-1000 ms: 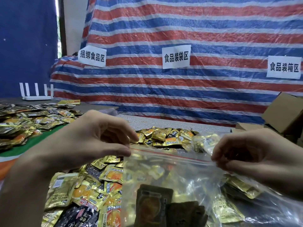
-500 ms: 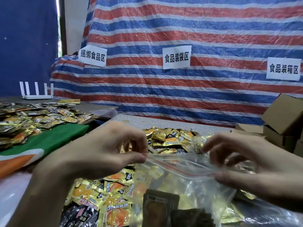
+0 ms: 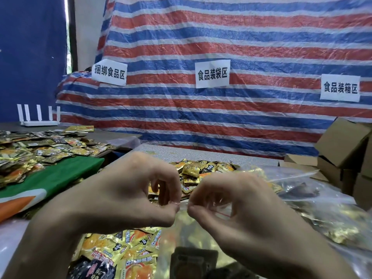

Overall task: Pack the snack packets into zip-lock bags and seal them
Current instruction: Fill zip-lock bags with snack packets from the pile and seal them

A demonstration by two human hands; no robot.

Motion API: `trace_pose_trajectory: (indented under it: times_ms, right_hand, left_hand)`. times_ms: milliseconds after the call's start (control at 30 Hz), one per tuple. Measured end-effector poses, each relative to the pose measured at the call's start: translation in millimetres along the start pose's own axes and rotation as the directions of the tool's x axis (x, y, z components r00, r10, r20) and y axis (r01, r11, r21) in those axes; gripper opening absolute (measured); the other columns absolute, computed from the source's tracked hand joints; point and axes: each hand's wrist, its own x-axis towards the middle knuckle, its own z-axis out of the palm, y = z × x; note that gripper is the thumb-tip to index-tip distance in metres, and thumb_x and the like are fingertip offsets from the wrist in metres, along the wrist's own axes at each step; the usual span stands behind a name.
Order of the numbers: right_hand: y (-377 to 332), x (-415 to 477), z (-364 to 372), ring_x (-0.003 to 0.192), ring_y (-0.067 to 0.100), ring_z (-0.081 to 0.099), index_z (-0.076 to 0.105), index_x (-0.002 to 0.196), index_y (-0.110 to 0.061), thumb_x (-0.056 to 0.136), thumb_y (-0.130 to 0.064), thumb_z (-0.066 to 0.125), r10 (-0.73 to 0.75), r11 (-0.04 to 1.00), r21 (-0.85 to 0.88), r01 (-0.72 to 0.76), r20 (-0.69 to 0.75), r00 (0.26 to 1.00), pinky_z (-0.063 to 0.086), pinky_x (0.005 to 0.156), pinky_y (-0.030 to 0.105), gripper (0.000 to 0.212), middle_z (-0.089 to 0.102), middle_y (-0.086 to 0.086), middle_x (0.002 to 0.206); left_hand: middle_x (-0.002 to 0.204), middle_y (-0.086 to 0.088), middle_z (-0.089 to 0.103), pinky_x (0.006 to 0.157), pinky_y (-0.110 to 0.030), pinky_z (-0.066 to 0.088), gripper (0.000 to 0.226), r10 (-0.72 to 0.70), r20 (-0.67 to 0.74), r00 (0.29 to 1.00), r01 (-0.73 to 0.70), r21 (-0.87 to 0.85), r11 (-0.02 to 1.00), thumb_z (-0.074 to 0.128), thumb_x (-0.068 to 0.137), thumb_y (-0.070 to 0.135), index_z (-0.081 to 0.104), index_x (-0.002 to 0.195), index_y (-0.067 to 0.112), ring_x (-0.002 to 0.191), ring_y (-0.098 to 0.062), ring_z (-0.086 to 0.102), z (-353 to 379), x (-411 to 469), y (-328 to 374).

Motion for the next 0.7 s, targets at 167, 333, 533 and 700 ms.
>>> trace_pose_trajectory:
  times_ms: [167,333,533,700]
  right_hand:
    - [2.3,1.4,3.4,0.078,0.002,0.061,0.064,0.09,-0.042,0.076,-0.054,0.052,0.004,0.999,-0.042,-0.004,0.02,1.0,0.053,0.071,0.034,0.022,0.065,-0.022,0.078]
    - [0.4,0.5,3.9,0.074,0.003,0.054,0.055,0.095,-0.045,0.075,-0.051,0.051,-0.025,0.995,-0.093,0.028,0.031,0.999,0.05,0.065,0.034,0.022,0.061,-0.021,0.08]
    - [-1.2,0.1,1.5,0.079,0.002,0.059,0.061,0.096,-0.047,0.075,-0.054,0.055,-0.007,1.0,-0.025,0.008,0.026,1.0,0.052,0.07,0.034,0.022,0.063,-0.025,0.08]
    - [-0.5,-0.6,-0.6,0.08,0.005,0.061,0.061,0.097,-0.043,0.077,-0.049,0.054,-0.016,1.0,-0.024,0.017,0.038,0.999,0.052,0.071,0.04,0.021,0.065,-0.02,0.081]
  left_hand:
    - [0.068,0.009,0.066,0.06,-0.042,0.051,0.004,-0.033,-0.001,0.999,0.033,0.005,0.999,0.071,0.073,0.026,0.069,0.072,0.028,0.066,-0.015,0.063,4.1,2.5,-1.9]
    - [0.066,0.005,0.063,0.059,-0.036,0.047,0.018,-0.08,0.05,0.996,0.08,0.007,0.997,0.061,0.076,0.042,0.069,0.075,0.025,0.063,-0.014,0.059,4.2,3.1,-2.0]
    - [0.06,-0.002,0.056,0.056,-0.043,0.041,0.022,-0.028,0.082,0.996,0.031,-0.027,0.999,0.062,0.086,0.033,0.07,0.073,0.017,0.058,-0.02,0.053,1.1,0.3,-0.3]
    - [0.059,-0.007,0.054,0.054,-0.047,0.039,0.018,-0.025,0.067,0.997,0.031,-0.079,0.996,0.066,0.085,0.022,0.071,0.073,0.01,0.056,-0.028,0.05,6.7,4.0,4.8]
